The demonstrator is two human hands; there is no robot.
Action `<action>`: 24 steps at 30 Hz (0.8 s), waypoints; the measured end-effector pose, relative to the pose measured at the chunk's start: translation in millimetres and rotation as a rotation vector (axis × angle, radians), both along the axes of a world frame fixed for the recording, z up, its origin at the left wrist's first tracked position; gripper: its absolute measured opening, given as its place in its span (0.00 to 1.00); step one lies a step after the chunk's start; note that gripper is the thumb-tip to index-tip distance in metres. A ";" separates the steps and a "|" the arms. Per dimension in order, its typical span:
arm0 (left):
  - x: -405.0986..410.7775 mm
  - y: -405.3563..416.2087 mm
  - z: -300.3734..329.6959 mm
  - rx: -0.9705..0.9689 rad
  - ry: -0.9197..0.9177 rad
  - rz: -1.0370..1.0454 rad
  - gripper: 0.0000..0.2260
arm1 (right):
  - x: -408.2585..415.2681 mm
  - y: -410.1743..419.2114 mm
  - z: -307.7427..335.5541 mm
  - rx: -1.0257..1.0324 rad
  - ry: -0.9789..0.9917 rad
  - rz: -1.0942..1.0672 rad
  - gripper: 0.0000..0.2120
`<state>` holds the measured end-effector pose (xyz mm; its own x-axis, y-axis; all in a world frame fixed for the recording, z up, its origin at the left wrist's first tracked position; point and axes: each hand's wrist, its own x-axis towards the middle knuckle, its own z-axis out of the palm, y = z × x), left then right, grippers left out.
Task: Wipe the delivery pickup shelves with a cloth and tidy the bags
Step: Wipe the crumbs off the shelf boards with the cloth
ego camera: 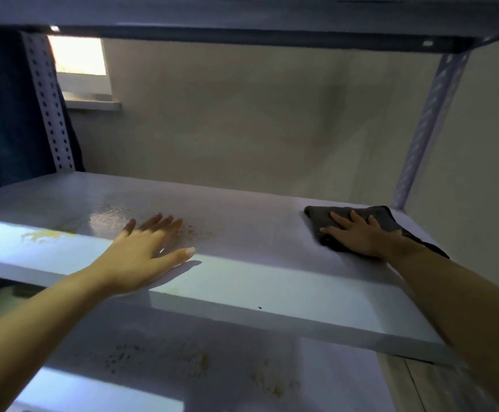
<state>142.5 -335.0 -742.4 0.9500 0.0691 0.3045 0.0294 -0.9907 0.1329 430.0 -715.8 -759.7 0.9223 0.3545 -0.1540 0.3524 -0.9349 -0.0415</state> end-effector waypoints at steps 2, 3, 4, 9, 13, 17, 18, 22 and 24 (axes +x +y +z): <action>0.9 0.7 -0.6 -0.003 -0.012 0.000 0.44 | -43.0 16.0 17.2 -0.022 -0.026 0.004 0.51; 1.8 1.1 -0.9 -0.003 -0.011 0.002 0.45 | -70.2 26.1 28.1 -0.031 -0.027 0.009 0.49; 2.9 1.1 -1.1 -0.004 -0.008 0.002 0.45 | -93.7 36.4 35.8 -0.038 -0.013 0.008 0.44; 2.3 -1.5 -1.2 0.028 -0.029 -0.023 0.46 | -185.6 93.2 45.1 0.112 0.053 0.121 0.32; 0.2 -6.4 2.8 -0.005 -0.087 -0.007 0.43 | -238.6 150.0 43.1 0.108 0.032 0.250 0.30; -2.0 19.5 8.2 0.040 -0.229 -0.056 0.39 | -257.7 174.6 43.0 0.107 0.022 0.225 0.30; -1.1 35.2 11.1 0.082 -0.247 -0.050 0.39 | -258.9 175.1 44.3 0.115 0.020 0.201 0.30; 5.0 94.4 12.9 0.165 -0.111 -0.008 0.44 | -261.4 185.2 46.4 0.095 0.012 0.090 0.29; 7.2 100.8 10.0 0.091 -0.065 -0.039 0.48 | -259.5 196.3 45.1 0.093 0.009 0.028 0.29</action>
<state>149.7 -234.1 -732.4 0.9294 0.0021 0.3690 -0.0146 -0.9990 0.0424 170.5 -519.5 -714.6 0.9106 0.3931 -0.1275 0.3774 -0.9167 -0.1311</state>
